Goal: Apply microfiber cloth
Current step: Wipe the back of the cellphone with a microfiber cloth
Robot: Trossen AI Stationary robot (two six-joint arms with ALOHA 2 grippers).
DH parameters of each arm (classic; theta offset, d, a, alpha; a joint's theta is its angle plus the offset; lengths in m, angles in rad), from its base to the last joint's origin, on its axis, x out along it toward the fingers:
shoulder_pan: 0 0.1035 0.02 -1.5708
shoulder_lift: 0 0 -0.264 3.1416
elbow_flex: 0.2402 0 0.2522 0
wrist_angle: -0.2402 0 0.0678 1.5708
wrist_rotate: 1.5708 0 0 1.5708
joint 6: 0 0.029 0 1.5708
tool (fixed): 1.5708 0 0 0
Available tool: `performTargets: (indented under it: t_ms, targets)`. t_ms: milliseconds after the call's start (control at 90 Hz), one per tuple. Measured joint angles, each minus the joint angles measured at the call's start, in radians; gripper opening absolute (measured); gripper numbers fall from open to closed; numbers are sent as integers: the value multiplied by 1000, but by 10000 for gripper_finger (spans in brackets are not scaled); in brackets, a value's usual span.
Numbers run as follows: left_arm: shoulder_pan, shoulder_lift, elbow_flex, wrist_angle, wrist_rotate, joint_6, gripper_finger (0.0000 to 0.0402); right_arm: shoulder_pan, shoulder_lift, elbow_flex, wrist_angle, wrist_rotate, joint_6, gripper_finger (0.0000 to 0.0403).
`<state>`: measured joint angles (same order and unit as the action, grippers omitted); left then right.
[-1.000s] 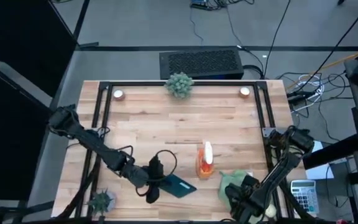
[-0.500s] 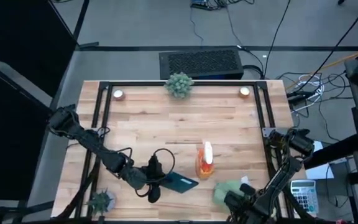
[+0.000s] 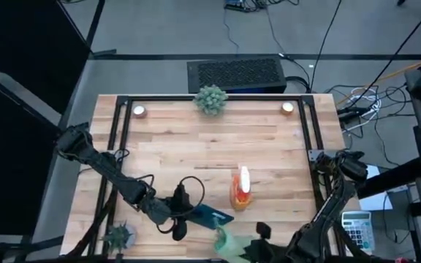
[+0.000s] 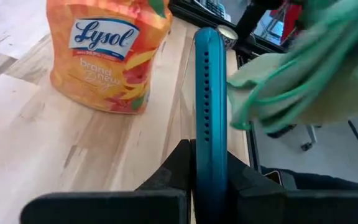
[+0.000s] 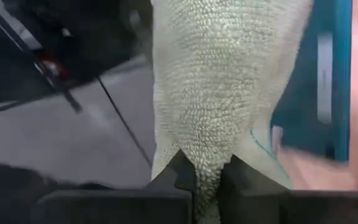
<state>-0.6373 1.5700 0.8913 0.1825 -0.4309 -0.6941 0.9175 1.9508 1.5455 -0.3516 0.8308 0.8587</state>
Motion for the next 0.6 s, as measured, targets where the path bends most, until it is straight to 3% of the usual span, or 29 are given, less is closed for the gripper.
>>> performTargets:
  t_ms: [111,256,400,600]
  targets:
    - [0,0,0,21,0,1,9,-61,17,0,102,24,-148,3]
    - [0,0,0,29,1,14,9,-144,30,0,141,75,-221,6]
    - [-7,0,0,46,3,34,9,-211,30,0,146,101,-244,7]
    - [-19,0,-3,113,5,102,9,-231,43,3,116,49,-179,7]
